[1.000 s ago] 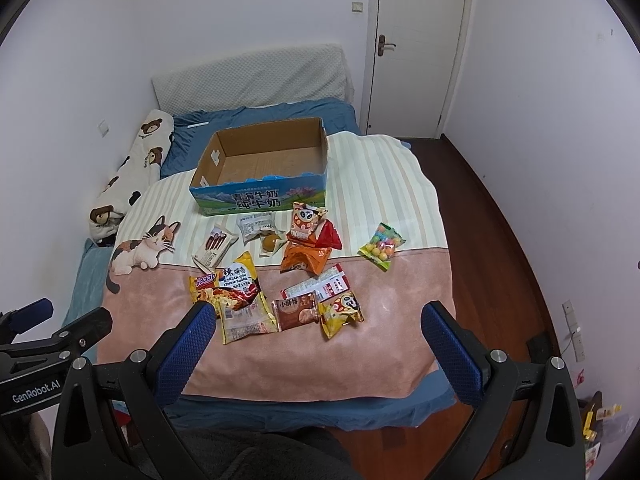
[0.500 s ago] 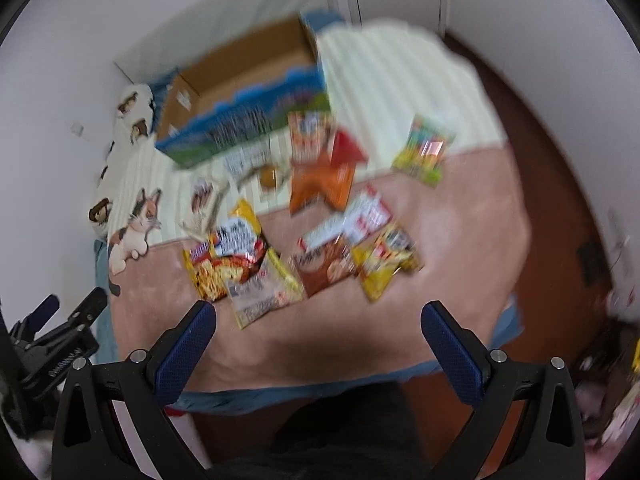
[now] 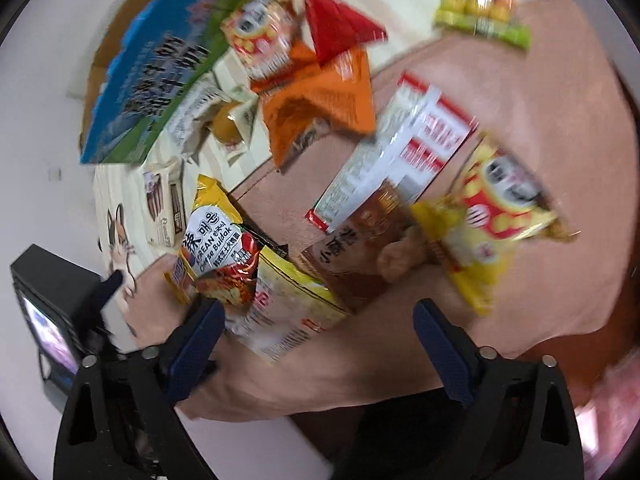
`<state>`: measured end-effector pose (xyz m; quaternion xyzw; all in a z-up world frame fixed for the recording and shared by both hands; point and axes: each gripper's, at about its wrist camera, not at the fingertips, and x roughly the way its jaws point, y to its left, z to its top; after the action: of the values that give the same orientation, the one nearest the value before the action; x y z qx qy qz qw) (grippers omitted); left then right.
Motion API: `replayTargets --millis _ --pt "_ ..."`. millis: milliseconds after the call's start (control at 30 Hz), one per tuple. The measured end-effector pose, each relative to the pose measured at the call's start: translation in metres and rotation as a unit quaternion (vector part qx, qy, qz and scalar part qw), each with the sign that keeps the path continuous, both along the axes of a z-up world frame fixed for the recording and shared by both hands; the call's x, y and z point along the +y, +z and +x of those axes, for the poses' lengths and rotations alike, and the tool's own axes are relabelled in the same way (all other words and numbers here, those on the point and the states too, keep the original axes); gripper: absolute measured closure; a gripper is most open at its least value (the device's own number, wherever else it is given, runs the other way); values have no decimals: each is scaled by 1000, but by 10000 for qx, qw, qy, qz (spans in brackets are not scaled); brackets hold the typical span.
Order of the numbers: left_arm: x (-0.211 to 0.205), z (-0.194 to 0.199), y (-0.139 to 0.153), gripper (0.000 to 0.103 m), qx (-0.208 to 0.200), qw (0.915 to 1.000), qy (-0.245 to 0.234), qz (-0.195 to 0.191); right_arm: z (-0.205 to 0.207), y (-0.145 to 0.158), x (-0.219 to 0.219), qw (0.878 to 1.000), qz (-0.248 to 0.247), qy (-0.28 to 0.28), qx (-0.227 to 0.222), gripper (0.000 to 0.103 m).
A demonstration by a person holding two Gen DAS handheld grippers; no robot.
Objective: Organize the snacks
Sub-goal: 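Grasp the yellow Buldak noodle pack with the left gripper while the right grasps the clear bread bag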
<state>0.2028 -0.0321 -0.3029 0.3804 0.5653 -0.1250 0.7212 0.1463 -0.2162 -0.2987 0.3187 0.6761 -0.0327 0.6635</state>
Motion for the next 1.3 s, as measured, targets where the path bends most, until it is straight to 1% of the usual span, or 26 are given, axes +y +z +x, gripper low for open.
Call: replayTargets --millis 33,100,200,267,300,367,400,433,467,567,633,667,700,767,833,867,900,933,967,1000,1033,1100,1200,1233,1267,1300 --pt "-4 2 -6 0 75 9999 -144 51 2 -7 1 9999 84 -84 64 10" --pt "-10 6 -22 0 261 9988 -384 157 4 -12 2 9997 88 -187 112 10" --pt "-12 14 -35 0 583 9968 -537 97 6 -11 0 9996 6 -272 80 10" --pt "-14 19 -38 0 864 9943 -628 -76 6 -8 -3 9993 -31 -351 81 10" --pt "-15 21 -43 0 980 9927 -696 -92 6 -6 -6 9992 -50 -387 76 10" --pt "-18 19 -51 0 966 9912 -905 21 5 0 -10 9988 -125 -464 71 10" --pt "-19 19 -53 2 889 9913 -968 1 5 1 -13 9987 -152 -486 60 10" --pt "-19 20 -53 6 849 9919 -944 -74 4 4 -15 9985 -190 -508 48 10" --pt "-16 25 -52 19 931 9922 -774 -288 5 7 -17 9983 -232 -531 27 10" --pt "-5 38 -44 23 940 9928 -113 -729 7 20 -22 9979 -393 -511 -87 10" --pt "12 51 -39 24 937 9882 550 -1084 9 25 -23 9977 -545 -369 -138 10" --pt "25 59 -37 25 940 9810 1063 -1320 13 27 -24 9975 -637 -293 -111 10" --pt "39 63 -34 26 967 9746 1376 -1481 14 28 -27 9974 -643 -311 -88 10" --pt "61 70 -34 26 932 9567 2112 -1775 22 28 -33 9974 -574 -428 -61 10" --pt "84 73 -35 26 958 9423 2564 -1930 30 23 -40 9972 -453 -590 -63 10" --pt "94 74 -38 26 976 9325 2836 -2013 35 16 -43 9968 -383 -705 -19 12" --pt "101 73 -42 26 1006 9264 2997 -2044 38 10 -45 9963 -308 -798 46 15" --pt "107 73 -47 26 1044 9206 3137 -2080 40 2 -50 9957 -160 -903 121 21" --pt "114 74 -47 26 1052 9148 3266 -2131 39 -2 -53 9949 -10 -1000 151 22" --pt "116 74 -47 26 1039 9121 3334 -2149 35 -4 -55 9940 98 -1074 152 22" --pt "118 75 -47 26 1020 9114 3363 -2142 30 -6 -57 9932 181 -1137 145 22" --pt "130 73 -46 26 1004 9100 3402 -2149 17 -9 -53 9928 168 -1163 242 22" --pt "137 76 -50 26 975 9085 3423 -2190 -5 -19 -33 9923 312 -1116 427 22" --pt "138 78 -49 26 973 9087 3415 -2196 -12 -25 -24 9917 435 -1103 495 22" --pt "141 78 -45 26 977 9087 3411 -2199 -19 -32 -14 9894 676 -1165 549 22" --pt "144 81 -42 26 986 9088 3403 -2205 -27 -41 -4 9844 1006 -1326 577 22"
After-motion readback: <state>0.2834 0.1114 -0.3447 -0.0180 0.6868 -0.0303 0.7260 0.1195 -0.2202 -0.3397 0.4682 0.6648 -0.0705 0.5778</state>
